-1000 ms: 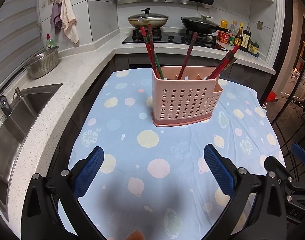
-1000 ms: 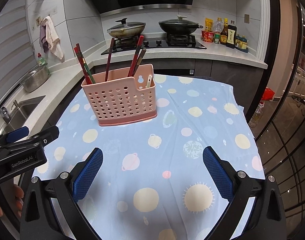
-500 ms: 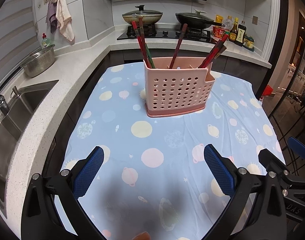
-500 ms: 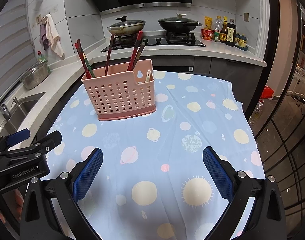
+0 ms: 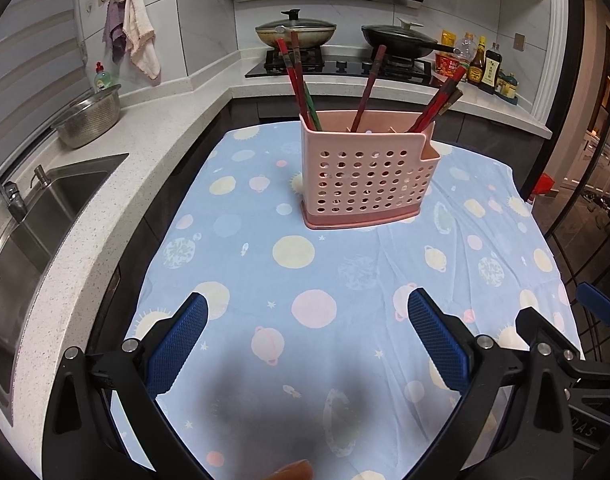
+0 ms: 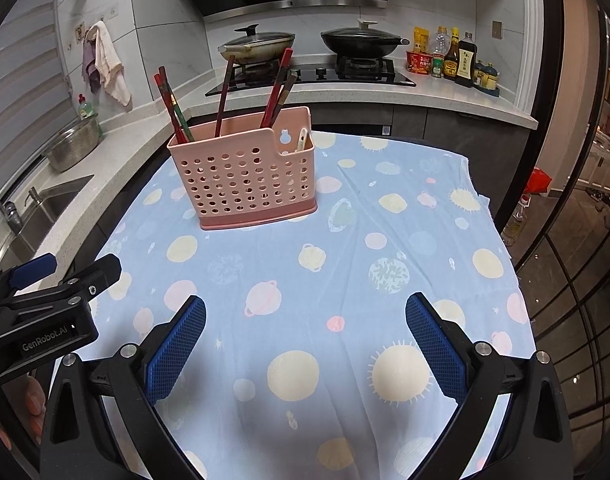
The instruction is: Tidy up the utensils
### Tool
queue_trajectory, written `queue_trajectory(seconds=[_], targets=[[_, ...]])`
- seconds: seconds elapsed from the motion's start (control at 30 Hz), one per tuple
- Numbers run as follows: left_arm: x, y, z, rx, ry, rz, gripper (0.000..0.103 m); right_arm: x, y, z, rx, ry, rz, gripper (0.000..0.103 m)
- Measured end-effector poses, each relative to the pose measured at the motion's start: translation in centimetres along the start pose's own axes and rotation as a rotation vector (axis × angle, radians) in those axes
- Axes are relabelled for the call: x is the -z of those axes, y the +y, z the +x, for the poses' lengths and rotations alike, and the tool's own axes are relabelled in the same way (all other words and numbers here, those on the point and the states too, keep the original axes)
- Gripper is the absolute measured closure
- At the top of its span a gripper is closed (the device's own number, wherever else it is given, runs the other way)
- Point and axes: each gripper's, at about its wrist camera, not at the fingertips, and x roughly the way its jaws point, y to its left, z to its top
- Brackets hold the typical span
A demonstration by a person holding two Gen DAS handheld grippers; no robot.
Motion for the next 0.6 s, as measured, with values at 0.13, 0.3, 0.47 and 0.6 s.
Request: queue_trajectory(seconds=[0.13,0.3,0.47,0.6], targets=[[-0.03,0.11,0.0,-0.013,-0.004,-0.003,0.007,0.15,0.06,0.13,-0.001,0.005,-0.001,0.007],[-0.05,0.0,0.08,-0.006,-0.005,0.007,0.007,0.19,0.0,0.22,-0.001,0.007,0.0,0.007],[0.0,-0.1,0.26,-0.023,0.0,0.008,0.007,0.24,-0.05,0.38,-0.001,0.016,0.001,0.007],[0.03,-0.11,0.31,-0.027,0.0,0.007,0.007,0.27,-0.05,0.47,-0.001,0.018,0.001,0.007]])
